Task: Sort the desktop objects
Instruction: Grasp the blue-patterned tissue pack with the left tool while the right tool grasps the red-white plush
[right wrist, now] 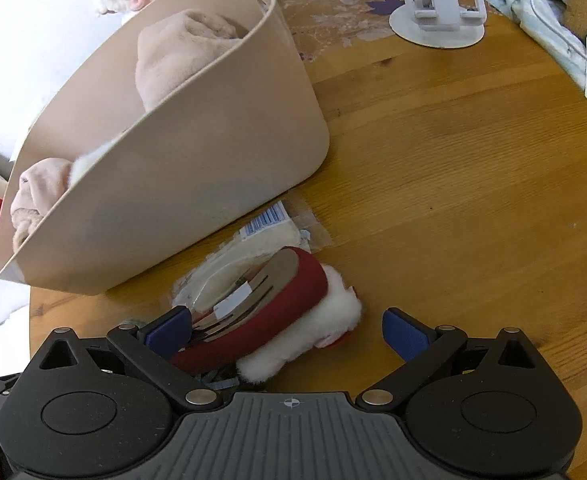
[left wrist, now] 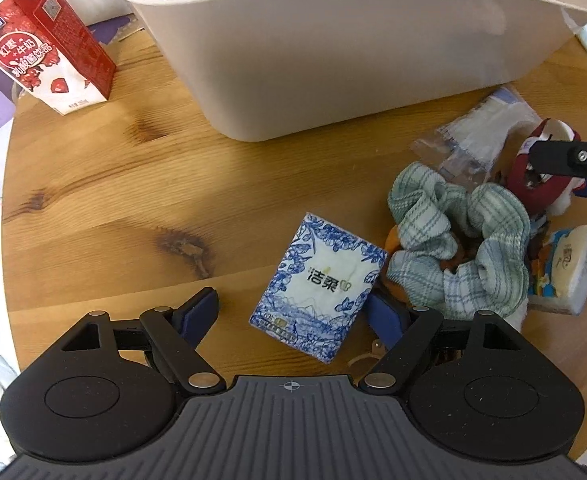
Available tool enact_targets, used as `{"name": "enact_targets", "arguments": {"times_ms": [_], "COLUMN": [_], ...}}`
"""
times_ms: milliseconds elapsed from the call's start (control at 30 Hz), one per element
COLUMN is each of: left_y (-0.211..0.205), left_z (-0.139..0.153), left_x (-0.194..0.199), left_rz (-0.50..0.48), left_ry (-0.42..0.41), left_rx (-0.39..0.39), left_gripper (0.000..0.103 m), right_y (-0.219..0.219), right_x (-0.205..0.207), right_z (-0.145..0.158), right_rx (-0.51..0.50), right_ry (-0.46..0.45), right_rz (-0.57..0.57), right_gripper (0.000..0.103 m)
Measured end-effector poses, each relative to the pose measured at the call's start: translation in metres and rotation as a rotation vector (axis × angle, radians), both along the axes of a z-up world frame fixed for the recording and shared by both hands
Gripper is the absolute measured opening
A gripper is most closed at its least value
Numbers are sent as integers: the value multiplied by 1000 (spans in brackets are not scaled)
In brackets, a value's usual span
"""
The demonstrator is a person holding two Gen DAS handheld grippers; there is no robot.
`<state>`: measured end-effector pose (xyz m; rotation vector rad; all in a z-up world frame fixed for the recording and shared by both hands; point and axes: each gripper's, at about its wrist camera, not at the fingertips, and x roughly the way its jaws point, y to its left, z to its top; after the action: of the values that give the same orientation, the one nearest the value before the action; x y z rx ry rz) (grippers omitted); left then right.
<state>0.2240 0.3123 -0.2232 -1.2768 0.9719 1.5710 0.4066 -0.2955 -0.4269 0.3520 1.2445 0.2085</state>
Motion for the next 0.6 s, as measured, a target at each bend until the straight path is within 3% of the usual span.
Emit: {"name": "enact_targets", "arguments": {"times_ms": [267,367,433,533,600], "left_y": [0,-2,-3,-4,-5], "left_z": [4,7,9,13,14], "left_x": [-4,-3,-3,-6,-10], "left_rz": [-17,-36,-47,-44,-28], "left_ry": [-2,5,10,17,21], "left_rx": [29,51,64,74,75], "left_gripper": [77,67,58,50,49], "right_y": [9,12,14,12,8], "right_x": [8,9,9,9,6], "right_z": [-1,1,4,6,7], "right_rx": [-41,-56,-81,-93,-87], "right_ry": [-26,-47,-59,-68,-65], "right_rz": [77,106,122,127,121], "right_gripper": [103,87,66,52,50]}}
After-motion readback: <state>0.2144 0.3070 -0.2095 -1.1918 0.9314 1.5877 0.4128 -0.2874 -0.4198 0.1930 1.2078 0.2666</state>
